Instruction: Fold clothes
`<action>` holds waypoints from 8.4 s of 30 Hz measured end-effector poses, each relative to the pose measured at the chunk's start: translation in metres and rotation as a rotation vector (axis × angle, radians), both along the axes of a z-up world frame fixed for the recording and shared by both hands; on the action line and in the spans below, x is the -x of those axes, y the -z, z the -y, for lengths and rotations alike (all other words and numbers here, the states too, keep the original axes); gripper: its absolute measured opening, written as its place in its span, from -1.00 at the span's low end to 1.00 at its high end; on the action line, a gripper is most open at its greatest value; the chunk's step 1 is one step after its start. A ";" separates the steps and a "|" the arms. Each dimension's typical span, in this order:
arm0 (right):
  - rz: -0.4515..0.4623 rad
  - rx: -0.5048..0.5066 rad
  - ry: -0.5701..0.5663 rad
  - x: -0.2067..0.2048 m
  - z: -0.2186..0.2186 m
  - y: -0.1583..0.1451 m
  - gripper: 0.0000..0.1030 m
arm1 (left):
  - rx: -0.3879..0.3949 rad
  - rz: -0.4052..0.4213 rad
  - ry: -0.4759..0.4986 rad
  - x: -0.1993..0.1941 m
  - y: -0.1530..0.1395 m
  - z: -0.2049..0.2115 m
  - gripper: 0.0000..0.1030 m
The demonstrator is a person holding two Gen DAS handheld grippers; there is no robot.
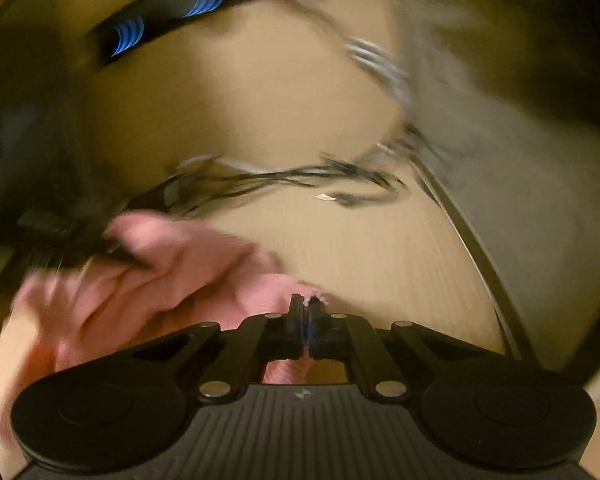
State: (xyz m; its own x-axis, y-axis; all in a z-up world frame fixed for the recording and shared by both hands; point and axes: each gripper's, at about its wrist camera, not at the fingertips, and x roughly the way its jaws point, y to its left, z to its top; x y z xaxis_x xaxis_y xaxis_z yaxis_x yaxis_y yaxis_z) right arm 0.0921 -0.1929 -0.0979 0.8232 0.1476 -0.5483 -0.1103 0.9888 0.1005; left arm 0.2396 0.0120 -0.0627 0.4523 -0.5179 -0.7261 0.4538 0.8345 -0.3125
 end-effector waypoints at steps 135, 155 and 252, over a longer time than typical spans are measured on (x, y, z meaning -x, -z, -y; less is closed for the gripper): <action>-0.155 -0.075 -0.302 0.026 0.029 -0.053 0.18 | 0.364 -0.185 -0.216 0.190 0.009 -0.125 0.42; -0.165 0.125 -0.307 0.064 -0.042 -0.036 0.50 | 0.210 0.037 -0.281 0.134 -0.017 -0.146 0.58; -0.108 -0.049 -0.121 0.050 -0.004 -0.025 0.74 | -0.045 -0.074 -0.162 0.147 0.037 -0.122 -0.66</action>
